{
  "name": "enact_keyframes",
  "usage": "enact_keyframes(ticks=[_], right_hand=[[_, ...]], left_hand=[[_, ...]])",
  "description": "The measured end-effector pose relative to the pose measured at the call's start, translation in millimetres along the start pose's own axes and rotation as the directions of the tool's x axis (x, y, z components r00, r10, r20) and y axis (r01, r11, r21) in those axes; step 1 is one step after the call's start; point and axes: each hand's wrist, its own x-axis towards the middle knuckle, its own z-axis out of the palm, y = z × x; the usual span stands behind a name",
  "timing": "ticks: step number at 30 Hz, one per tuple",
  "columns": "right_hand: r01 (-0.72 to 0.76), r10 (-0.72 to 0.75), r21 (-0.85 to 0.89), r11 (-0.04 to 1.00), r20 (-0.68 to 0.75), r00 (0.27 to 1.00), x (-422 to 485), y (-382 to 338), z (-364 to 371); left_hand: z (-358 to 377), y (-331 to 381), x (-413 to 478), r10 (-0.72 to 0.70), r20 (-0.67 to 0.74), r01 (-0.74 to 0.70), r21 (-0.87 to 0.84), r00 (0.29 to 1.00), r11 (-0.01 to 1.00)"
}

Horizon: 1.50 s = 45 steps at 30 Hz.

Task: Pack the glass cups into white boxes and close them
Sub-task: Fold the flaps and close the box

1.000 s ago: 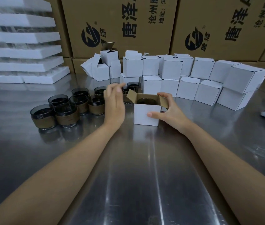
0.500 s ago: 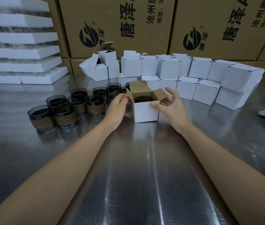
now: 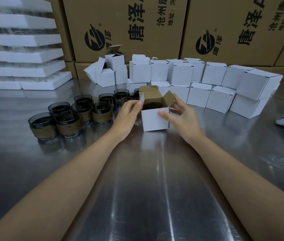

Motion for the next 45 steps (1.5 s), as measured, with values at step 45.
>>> enact_keyframes(ticks=[45], right_hand=[[-0.243, 0.219, 0.313, 0.918, 0.110, 0.970, 1.2, -8.2, 9.3]], left_hand=[[9.6, 18.5, -5.0, 0.023, 0.002, -0.022, -0.241, 1.000, 0.970]])
